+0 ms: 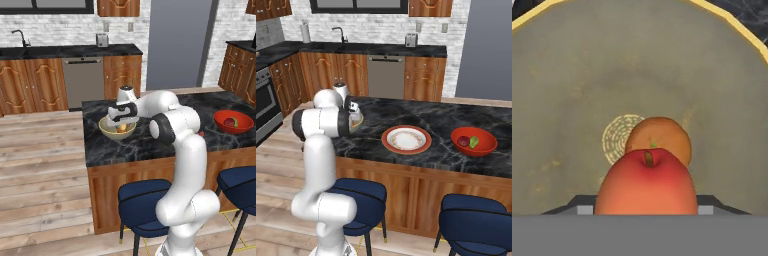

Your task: Take the fruits from the plate on the dining counter and place two fruits in each bowl.

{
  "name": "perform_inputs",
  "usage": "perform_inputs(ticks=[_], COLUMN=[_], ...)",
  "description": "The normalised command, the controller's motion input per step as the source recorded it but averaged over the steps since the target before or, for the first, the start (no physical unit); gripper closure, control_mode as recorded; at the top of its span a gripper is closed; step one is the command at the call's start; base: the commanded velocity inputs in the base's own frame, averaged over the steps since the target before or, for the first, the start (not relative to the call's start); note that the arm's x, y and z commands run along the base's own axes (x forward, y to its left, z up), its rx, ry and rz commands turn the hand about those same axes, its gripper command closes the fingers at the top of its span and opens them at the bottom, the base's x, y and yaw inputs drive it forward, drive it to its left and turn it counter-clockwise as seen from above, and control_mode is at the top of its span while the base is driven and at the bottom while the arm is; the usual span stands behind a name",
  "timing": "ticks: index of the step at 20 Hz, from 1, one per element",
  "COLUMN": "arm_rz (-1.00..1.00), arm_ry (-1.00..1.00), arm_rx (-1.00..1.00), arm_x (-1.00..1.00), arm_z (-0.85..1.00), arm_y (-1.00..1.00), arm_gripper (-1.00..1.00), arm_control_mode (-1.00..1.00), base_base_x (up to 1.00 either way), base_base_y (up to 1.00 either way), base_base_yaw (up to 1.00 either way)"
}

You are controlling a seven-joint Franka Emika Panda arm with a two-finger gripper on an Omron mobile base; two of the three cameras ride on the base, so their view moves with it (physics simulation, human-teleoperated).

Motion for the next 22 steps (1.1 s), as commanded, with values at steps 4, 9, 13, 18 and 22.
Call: perform_inputs(ticks=[4, 9, 13, 18, 22], arm_rz=[0.0, 0.0, 0.0, -0.02, -0.07], arm_ry=[0.0, 0.0, -0.01, 0.0, -0.01], arm_rx=[0.0, 0.0, 0.0, 0.0, 0.04], arm_x=[0.29, 0.22, -0.03, -0.87, -1.0], arm_z=[-0.03, -0.22, 0.29, 0.86, 0.37], arm_y=[0.11, -0.01, -0.08, -0.41, -0.99], arm_gripper=[-1.0, -1.0, -1.0, -1.0, -1.0], arm_control_mode=[-1.0, -1.0, -1.0, -1.0, -1.0], base_base_x=[0.0, 0.0, 0.0, 0.0, 0.0], base_base_y=[0.0, 0.0, 0.0, 0.0, 0.0], base_base_yaw=[0.0, 0.0, 0.0, 0.0, 0.0])
